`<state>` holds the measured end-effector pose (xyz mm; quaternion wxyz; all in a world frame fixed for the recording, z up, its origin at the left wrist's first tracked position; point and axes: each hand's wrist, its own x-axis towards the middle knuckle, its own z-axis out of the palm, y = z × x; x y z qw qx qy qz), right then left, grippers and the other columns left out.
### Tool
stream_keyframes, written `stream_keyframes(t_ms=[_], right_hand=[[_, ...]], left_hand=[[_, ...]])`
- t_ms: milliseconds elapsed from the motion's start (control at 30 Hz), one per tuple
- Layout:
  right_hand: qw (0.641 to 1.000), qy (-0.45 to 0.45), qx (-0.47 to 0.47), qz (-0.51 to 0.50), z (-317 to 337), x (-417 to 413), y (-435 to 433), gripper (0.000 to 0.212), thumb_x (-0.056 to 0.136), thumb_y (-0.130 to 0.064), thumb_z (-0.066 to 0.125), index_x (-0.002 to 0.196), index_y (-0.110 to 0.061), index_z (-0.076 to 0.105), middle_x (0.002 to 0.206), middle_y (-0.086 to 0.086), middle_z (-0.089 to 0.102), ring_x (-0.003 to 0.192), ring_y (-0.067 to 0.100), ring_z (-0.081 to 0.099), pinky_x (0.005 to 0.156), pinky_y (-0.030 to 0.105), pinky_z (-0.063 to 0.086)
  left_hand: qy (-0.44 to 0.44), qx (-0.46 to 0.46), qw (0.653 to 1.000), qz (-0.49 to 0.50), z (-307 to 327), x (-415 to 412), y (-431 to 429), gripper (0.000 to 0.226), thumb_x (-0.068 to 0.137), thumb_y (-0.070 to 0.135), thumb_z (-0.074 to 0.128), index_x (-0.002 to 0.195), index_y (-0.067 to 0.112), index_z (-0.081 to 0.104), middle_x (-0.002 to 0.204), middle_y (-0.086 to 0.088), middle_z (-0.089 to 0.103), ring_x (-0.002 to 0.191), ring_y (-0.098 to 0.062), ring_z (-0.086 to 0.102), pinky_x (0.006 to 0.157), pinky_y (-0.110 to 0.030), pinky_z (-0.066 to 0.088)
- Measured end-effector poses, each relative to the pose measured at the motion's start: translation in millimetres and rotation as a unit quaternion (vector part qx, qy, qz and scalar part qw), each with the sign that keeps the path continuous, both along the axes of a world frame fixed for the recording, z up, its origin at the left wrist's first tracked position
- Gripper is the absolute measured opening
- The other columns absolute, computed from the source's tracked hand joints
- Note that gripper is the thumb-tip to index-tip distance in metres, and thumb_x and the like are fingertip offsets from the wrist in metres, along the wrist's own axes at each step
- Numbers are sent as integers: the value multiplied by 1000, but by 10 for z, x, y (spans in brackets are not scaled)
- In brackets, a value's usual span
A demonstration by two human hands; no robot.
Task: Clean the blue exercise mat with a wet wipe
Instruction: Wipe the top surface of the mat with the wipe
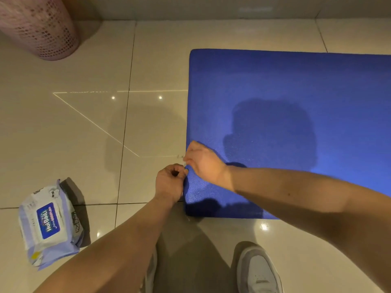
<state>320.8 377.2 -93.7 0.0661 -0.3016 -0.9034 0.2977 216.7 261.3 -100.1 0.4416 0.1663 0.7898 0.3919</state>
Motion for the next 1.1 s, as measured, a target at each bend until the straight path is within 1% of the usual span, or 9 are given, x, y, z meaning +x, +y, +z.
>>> stream_keyframes(t_ms=[167, 300, 433, 533, 700, 833, 967, 1067, 1100], right_hand=[[985, -98, 95, -109, 179, 36, 625, 50, 98, -3, 48, 70, -38, 27, 110, 18, 54, 88, 20, 44, 68, 16, 32], [993, -49, 25, -105, 93, 0, 219, 15, 95, 3, 47, 82, -2, 54, 97, 10, 64, 98, 30, 62, 61, 26, 36], [998, -66, 0, 7, 92, -13, 24, 13, 86, 9, 63, 91, -1, 68, 99, 15, 62, 89, 29, 58, 70, 34, 43], [981, 16, -100, -168, 94, 88, 599, 15, 75, -5, 57, 79, -11, 44, 100, -6, 70, 63, 16, 49, 55, 29, 34], [938, -87, 15, -334, 159, 377, 1222, 19, 90, 3, 44, 94, -13, 54, 121, 10, 67, 86, 15, 55, 74, 28, 38], [972, -64, 41, -222, 21, 118, 714, 27, 96, -4, 47, 92, -30, 46, 115, 15, 56, 81, 14, 36, 64, 13, 30], [982, 33, -107, -155, -62, -140, 257, 32, 94, -6, 47, 72, -27, 36, 88, -5, 56, 71, 18, 33, 55, 33, 28], [989, 12, -66, -129, -8, 28, 537, 23, 92, -12, 52, 74, -19, 39, 90, -9, 67, 81, 17, 28, 52, 32, 26], [989, 2, -51, -141, 34, 93, 678, 17, 90, -17, 51, 77, -17, 42, 100, -9, 72, 106, 18, 67, 52, 31, 27]], left_hand=[[-5, 5, 1000, 14, 38, 4, 62, 16, 93, 9, 69, 77, 14, 68, 78, 4, 69, 68, -10, 61, 63, -10, 47], [10, 8, 1000, 15, -21, -33, 146, 18, 95, 10, 64, 78, 16, 68, 78, 3, 70, 68, -14, 60, 71, -25, 50], [19, -5, 1000, 14, -72, -76, 217, 23, 96, 13, 58, 75, 16, 65, 68, 3, 65, 62, -18, 53, 66, -32, 48], [21, -2, 1000, 19, -56, -89, 277, 18, 95, 13, 61, 80, 18, 69, 79, 4, 70, 71, -16, 61, 77, -32, 51], [6, 12, 1000, 16, -40, -80, 389, 5, 92, 14, 70, 87, 14, 69, 88, -1, 74, 80, -18, 66, 83, -31, 55], [8, 20, 1000, 20, -53, -98, 515, 6, 93, 13, 69, 89, 17, 68, 89, 1, 73, 81, -18, 66, 86, -34, 56], [25, 20, 999, 3, -39, -135, 605, 9, 96, 13, 64, 90, 17, 70, 88, 3, 74, 79, -18, 67, 83, -37, 56], [23, 21, 999, 9, -51, -160, 683, 5, 94, 13, 67, 90, 16, 69, 87, 2, 74, 76, -18, 66, 85, -38, 56], [19, 20, 1000, 15, -55, -165, 703, 5, 93, 13, 68, 89, 16, 68, 86, 2, 73, 75, -17, 64, 86, -38, 55]])
